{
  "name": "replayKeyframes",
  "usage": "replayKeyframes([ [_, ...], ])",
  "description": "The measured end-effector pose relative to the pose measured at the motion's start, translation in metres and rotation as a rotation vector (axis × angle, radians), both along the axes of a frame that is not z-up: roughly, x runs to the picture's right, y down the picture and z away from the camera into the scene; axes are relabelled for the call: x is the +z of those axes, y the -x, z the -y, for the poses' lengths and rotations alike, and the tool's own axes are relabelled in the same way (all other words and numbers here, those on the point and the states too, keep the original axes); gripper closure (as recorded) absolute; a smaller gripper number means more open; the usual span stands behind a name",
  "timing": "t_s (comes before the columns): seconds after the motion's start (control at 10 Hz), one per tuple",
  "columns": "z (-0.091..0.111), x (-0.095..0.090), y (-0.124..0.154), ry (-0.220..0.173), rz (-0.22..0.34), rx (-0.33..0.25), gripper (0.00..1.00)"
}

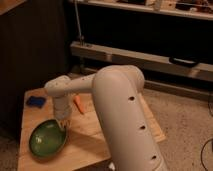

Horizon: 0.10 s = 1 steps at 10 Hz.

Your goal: Drag the ceramic bowl in a circle

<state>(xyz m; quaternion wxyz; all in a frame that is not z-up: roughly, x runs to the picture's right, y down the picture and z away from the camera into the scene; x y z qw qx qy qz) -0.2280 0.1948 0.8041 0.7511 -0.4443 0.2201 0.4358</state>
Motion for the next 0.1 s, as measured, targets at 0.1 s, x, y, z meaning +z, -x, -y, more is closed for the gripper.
replayKeyframes([
  [0.1, 0.0111, 0.0107, -0.0019, -0.01, -0.017, 0.022, 1.0],
])
